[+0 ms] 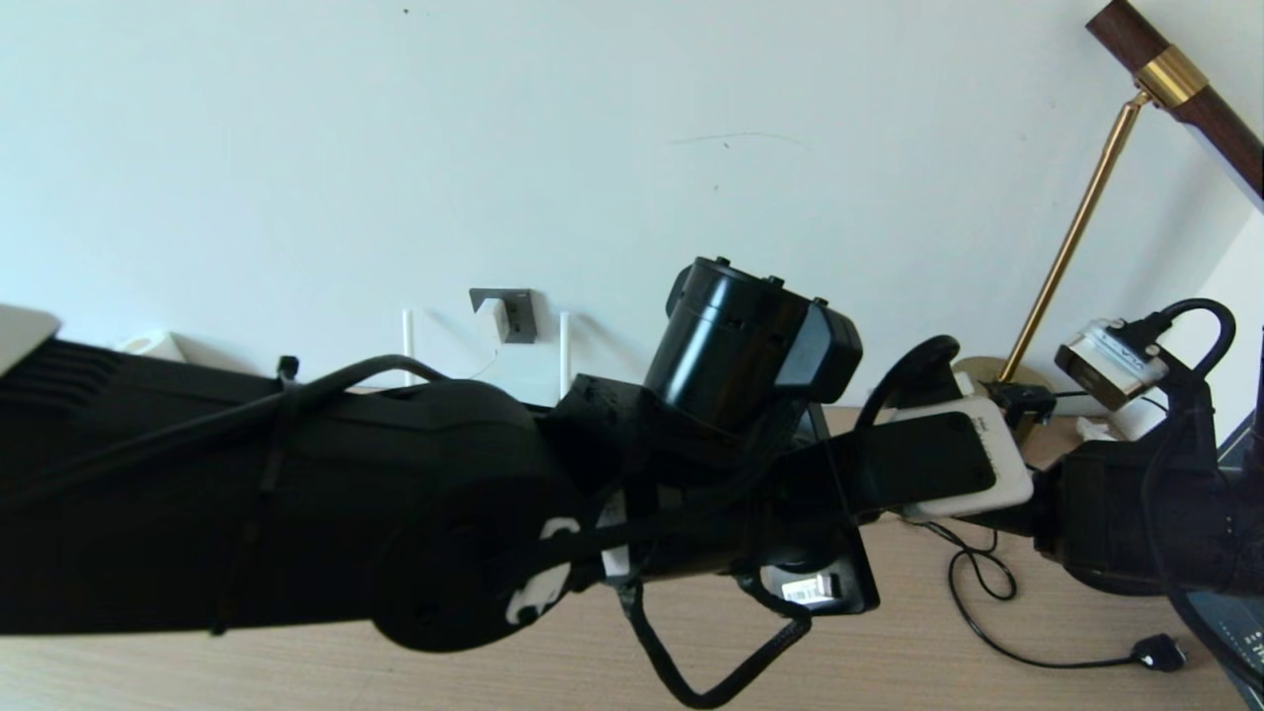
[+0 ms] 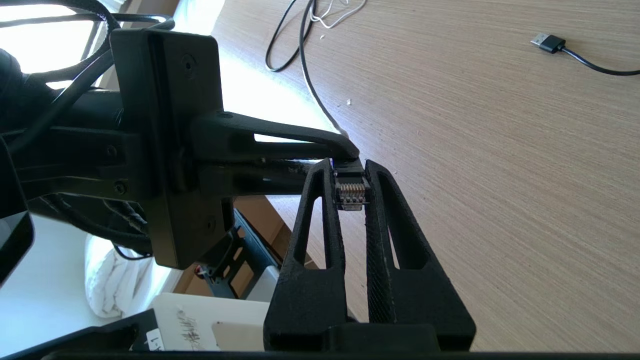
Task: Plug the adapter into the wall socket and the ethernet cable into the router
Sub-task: Hand it to the other hand
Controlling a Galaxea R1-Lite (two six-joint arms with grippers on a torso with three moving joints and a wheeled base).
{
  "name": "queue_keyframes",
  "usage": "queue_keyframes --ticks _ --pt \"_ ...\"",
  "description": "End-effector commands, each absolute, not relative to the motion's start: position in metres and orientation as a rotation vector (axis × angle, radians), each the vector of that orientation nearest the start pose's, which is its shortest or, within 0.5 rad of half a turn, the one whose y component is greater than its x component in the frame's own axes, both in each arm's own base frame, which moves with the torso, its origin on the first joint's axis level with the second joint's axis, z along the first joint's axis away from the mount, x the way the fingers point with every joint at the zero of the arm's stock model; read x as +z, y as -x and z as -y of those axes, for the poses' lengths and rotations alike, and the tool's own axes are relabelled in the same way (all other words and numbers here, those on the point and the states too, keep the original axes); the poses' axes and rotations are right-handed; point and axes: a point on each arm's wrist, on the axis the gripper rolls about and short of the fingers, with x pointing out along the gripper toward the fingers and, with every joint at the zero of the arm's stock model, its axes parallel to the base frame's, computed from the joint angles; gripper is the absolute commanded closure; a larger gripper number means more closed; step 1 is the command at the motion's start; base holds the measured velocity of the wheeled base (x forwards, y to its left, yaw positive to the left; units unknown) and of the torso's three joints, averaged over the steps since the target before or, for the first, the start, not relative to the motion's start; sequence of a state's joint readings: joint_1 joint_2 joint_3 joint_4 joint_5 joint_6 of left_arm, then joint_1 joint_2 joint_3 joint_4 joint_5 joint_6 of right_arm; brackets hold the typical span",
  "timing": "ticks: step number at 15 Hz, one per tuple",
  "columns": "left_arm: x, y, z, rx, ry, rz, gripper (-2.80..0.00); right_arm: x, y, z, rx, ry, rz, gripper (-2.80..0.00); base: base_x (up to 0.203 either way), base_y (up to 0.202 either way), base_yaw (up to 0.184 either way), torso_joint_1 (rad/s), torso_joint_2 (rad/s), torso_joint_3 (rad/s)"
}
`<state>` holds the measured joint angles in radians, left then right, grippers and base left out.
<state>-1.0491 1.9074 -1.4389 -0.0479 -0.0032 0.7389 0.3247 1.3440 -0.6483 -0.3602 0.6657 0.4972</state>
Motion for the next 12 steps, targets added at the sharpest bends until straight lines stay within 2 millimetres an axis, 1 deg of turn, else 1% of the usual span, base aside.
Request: queue_keyframes --ticks 1,5,7,9,12 --pt "0.229 -0.19 0.333 -1.146 -0.884 0.024 -2.8 0.206 -0.192 -0.079 0.881 -0.513 -0.582 0.0 0.0 0.0 0.0 0.0 0.0 0.0" --pt "0.229 -0.19 0.337 -1.142 -0.87 0.049 -2.8 0.206 -0.192 -0.079 0.879 -0.515 -0.584 0.0 0.0 0.0 0.0 0.0 0.0 0.0" --pt "0.232 -0.189 0.335 -1.14 -0.868 0.056 -2.8 0.207 -0.192 -0.079 0.876 -0.53 -0.59 0.0 0.0 0.0 0.0 0.0 0.0 0.0" --pt "0.24 -0.183 0.325 -1.136 -0.861 0.07 -2.8 0.207 -0.189 -0.078 0.862 -0.579 -0.609 0.0 0.0 0.0 0.0 0.0 0.0 0.0" --pt "0.26 -0.163 0.295 -1.116 -0.816 0.136 -2.8 0.214 -0.191 -0.078 0.819 -0.746 -0.669 0.0 0.0 0.0 0.0 0.0 0.0 0.0"
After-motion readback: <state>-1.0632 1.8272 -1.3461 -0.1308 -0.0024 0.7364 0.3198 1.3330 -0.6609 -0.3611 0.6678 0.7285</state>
